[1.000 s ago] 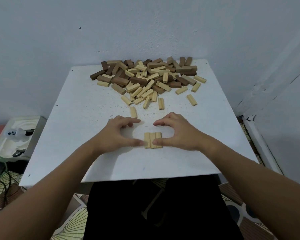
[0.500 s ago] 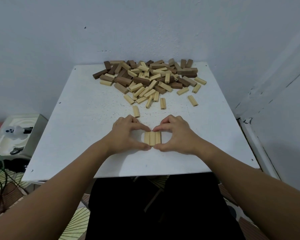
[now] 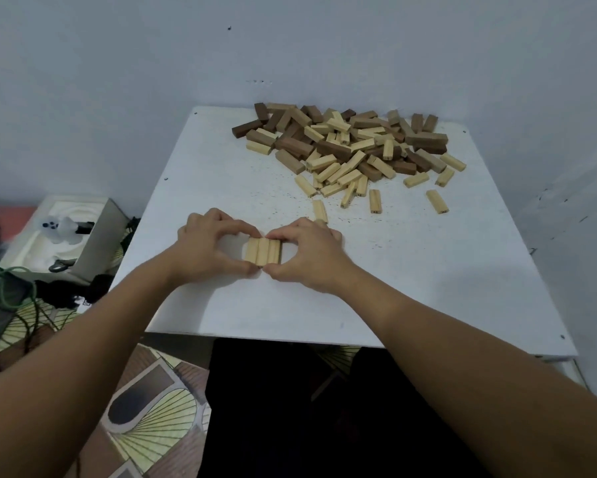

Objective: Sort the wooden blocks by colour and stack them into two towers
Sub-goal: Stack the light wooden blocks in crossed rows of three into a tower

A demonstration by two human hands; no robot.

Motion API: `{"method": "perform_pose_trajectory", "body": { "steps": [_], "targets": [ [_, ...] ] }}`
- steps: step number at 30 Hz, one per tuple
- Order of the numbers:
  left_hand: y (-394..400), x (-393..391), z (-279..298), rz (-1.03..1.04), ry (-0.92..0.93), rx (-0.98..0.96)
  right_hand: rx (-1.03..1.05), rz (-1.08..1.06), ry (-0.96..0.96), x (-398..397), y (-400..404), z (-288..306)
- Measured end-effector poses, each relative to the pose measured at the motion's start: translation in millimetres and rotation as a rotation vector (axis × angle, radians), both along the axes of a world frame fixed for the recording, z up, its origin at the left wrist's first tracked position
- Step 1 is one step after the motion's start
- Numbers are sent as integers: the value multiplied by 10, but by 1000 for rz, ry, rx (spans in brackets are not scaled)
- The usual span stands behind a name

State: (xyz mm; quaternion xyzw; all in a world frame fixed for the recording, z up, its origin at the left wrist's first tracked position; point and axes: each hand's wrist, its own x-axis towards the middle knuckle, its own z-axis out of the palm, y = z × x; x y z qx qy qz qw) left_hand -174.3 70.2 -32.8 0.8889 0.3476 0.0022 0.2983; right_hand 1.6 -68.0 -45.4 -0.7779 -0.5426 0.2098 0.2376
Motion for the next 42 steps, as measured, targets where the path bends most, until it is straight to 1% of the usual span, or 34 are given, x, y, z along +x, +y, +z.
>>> {"method": "perform_pose_trajectory", "body": {
  "steps": [4, 10, 17, 29, 32, 33, 35, 36, 37, 38, 39, 40, 42],
  "targets": [
    [116, -89, -8, 41, -14, -50, 23, -8, 14, -75, 136, -27],
    [144, -91, -29, 48, -26, -65, 46, -3, 114, -8, 93, -49],
    [124, -102, -8, 49, -38, -84, 16, -10, 98, -20, 123, -86],
    [134, -110, 23, 76, -66, -195, -9, 17, 60, -24, 113, -94],
    [139, -117, 49, 57, -29, -209, -44, 42, 66, -5, 83, -54],
    [147, -122, 65, 46, -10, -223, -50, 52, 93, 8, 61, -27],
    [150, -129, 124, 50, -36, -307, -6, 41, 258, 72, -13, 24],
    [126, -112, 174, 76, -87, -365, 51, 14, 359, 128, -64, 44],
    [96, -68, 219, 115, -147, -410, 128, -28, 415, 203, -117, 65],
    [58, 2, 248, 153, -194, -411, 212, -87, 394, 294, -165, 76],
    [20, 99, 263, 178, -216, -341, 284, -154, 310, 405, -203, 73],
    [-22, 226, 270, 180, -210, -222, 322, -217, 205, 530, -230, 67],
    [-138, 540, 263, 129, -157, -1, 290, -298, 7, 778, -259, 59]
  ]
}}
